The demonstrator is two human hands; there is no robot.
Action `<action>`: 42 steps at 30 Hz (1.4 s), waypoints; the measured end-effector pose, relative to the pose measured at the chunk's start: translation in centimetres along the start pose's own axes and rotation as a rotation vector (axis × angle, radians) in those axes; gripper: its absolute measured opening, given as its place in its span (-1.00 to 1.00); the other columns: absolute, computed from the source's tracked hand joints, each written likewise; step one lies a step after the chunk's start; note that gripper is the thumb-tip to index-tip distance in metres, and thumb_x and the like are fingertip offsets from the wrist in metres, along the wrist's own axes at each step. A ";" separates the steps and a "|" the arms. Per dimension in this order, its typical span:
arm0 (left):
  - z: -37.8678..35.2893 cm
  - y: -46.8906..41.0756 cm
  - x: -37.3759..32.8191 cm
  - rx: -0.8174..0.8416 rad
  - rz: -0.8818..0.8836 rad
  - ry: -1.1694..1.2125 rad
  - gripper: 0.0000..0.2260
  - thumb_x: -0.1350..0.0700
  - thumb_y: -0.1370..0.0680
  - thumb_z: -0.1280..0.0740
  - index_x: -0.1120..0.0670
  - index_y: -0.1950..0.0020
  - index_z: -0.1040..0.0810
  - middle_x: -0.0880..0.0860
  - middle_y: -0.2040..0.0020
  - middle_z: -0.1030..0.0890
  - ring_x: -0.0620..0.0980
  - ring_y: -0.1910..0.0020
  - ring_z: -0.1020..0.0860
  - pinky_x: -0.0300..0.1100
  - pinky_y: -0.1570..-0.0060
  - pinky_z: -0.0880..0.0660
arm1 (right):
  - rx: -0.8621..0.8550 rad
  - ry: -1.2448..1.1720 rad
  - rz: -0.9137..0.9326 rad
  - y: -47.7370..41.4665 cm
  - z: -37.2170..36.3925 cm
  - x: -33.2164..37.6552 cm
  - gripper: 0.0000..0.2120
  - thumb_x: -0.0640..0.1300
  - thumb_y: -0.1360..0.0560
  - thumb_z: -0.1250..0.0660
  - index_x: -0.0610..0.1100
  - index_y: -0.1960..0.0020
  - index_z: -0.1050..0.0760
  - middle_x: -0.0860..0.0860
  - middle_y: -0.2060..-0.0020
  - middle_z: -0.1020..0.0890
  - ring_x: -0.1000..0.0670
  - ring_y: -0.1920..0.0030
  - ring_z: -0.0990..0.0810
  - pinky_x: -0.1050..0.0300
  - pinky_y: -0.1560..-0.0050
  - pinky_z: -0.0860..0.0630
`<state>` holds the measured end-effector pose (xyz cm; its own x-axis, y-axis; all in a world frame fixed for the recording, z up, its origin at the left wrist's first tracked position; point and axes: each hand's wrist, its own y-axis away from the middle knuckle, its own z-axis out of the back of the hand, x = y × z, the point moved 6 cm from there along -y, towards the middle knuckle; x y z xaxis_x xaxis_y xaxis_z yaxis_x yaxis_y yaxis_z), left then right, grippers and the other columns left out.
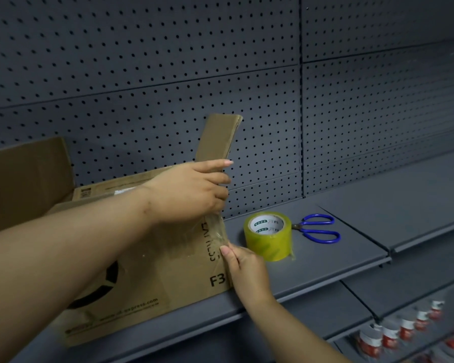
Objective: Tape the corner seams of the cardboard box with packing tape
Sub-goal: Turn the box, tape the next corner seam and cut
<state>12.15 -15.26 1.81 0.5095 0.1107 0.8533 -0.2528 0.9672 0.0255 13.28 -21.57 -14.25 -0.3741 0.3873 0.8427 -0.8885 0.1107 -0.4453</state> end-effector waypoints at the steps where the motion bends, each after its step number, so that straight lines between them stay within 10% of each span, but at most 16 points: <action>1: 0.1 -0.1 0.1 0.000 0.014 0.007 -0.80 0.18 -0.31 -0.47 -0.05 0.12 -0.68 -0.07 0.05 -0.66 0.02 -0.16 -0.57 -0.03 -0.44 0.07 | 0.007 -0.010 -0.025 0.0 0.3 0.0 -0.30 0.36 -0.41 -0.06 -0.10 -0.31 -0.46 0.01 -0.13 -0.62 0.10 -0.11 -0.56 0.39 -0.05 -0.40; 9: 0.3 0.2 1.4 0.001 0.079 0.003 -0.61 -0.03 -0.51 -0.04 -0.05 0.04 -0.67 -0.09 0.10 -0.66 -0.02 -0.14 -0.57 -0.05 -0.44 0.13 | -0.260 -0.009 0.136 -1.9 2.2 3.6 -0.84 -0.09 -0.40 -0.40 -0.18 0.13 -0.64 -0.06 0.22 -0.67 0.11 0.10 -0.50 0.61 0.16 -0.28; 15: 0.4 -0.1 1.2 0.020 0.052 0.007 -0.98 0.04 -0.41 -0.43 -0.09 0.21 -0.65 -0.14 0.21 -0.63 -0.04 -0.11 -0.57 -0.02 -0.44 0.03 | -0.155 0.050 0.159 -2.6 2.8 4.5 -0.83 -0.06 -0.44 -0.39 -0.17 0.14 -0.63 -0.03 0.21 -0.67 0.09 0.19 -0.54 0.54 0.22 -0.30; 27: 1.5 -0.2 2.2 0.059 0.065 0.018 -0.92 0.08 -0.36 -0.44 -0.10 0.20 -0.65 -0.15 0.17 -0.65 -0.06 -0.11 -0.58 -0.03 -0.42 0.05 | -0.121 0.064 0.320 -4.3 3.4 7.5 -0.79 -0.05 -0.44 -0.35 -0.17 0.26 -0.56 -0.03 0.32 -0.61 0.14 0.28 -0.41 0.34 0.29 -0.25; 34: 0.7 0.6 2.4 0.073 0.139 0.046 -0.61 -0.11 -0.54 -0.02 -0.12 -0.14 -0.60 -0.14 0.04 -0.66 -0.05 -0.19 -0.54 -0.04 -0.44 0.06 | -0.065 0.068 0.227 -3.2 2.7 4.3 -0.71 0.12 -0.37 -0.41 -0.11 0.12 -0.57 0.03 0.24 -0.59 0.13 0.24 -0.49 0.32 0.20 -0.42; 42: 0.5 -0.2 1.0 0.101 0.114 0.014 -0.86 0.15 -0.38 -0.34 -0.08 0.19 -0.63 -0.14 0.21 -0.62 -0.04 -0.10 -0.57 0.00 -0.45 0.07 | -0.081 0.087 0.353 -2.8 2.0 3.8 -0.72 0.10 -0.45 -0.26 -0.10 0.26 -0.51 0.02 0.35 -0.58 0.15 0.28 -0.43 0.36 0.31 -0.25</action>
<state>12.29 -15.45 2.91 0.4838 0.2218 0.8466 -0.3902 0.9205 -0.0181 13.79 -22.24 -9.15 -0.6269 0.4901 0.6057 -0.6836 0.0271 -0.7294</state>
